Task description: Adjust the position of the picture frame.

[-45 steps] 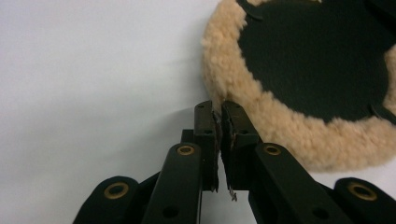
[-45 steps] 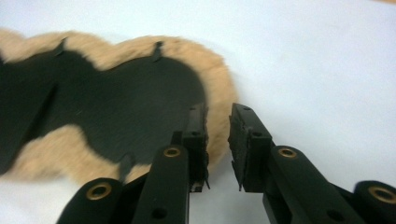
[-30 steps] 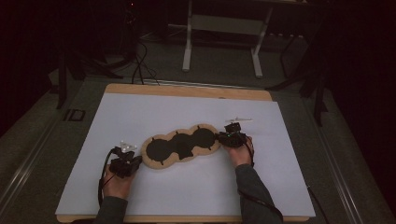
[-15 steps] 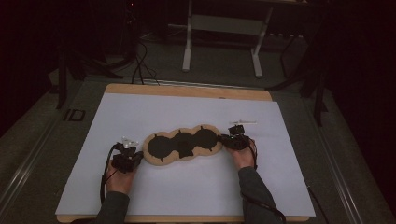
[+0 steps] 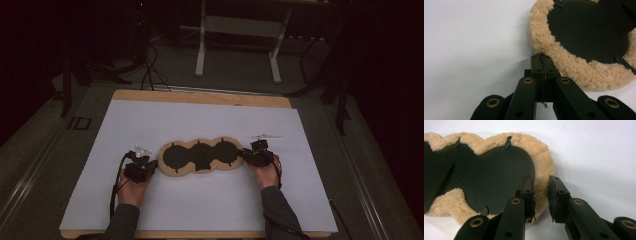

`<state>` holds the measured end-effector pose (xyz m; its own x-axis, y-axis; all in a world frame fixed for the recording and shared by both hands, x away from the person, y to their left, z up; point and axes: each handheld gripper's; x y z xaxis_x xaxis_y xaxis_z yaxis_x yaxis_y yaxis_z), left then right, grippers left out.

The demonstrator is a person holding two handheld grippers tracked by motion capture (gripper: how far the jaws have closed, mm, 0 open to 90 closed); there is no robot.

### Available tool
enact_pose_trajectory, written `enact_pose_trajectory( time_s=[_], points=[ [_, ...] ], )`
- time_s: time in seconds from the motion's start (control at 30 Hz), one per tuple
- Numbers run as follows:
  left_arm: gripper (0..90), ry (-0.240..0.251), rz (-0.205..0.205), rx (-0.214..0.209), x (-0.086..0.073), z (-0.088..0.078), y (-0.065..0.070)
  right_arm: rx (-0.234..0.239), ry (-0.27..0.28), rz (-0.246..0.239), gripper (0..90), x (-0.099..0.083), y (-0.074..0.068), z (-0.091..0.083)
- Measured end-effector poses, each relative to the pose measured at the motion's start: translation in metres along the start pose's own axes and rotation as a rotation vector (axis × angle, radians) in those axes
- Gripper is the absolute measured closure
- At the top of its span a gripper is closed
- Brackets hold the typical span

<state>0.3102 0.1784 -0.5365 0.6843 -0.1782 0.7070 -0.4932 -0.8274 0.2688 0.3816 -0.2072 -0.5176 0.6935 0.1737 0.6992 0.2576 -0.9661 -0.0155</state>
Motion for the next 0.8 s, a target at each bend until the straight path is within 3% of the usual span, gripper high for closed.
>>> enact_pose_trajectory(
  time_s=[0.17, 0.57, 0.8],
  points=[
    [90.0, -0.006, 0.025, -0.011, 0.002, 0.004, 0.004, -0.002, 0.002, 0.007, 75.7, -0.005, 0.006, -0.004],
    [90.0, 0.012, 0.0, -0.055, 0.006, 0.012, 0.006, -0.017, 0.005, 0.015, 75.3, -0.013, 0.015, -0.013],
    [90.0, -0.001, 0.004, -0.052, 0.01, 0.015, 0.007, -0.022, 0.011, -0.01, 75.0, -0.015, 0.018, -0.016]
  ],
)
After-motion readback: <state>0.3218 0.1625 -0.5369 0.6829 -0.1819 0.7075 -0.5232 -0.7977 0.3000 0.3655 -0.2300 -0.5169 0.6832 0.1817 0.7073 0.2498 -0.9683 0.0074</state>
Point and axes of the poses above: each handheld gripper's, and its own axes: z roughly forward along the jaws, x roughly out of its top, y roughly to its right, and after that the axes turned 15 degrees about -x, right-handed
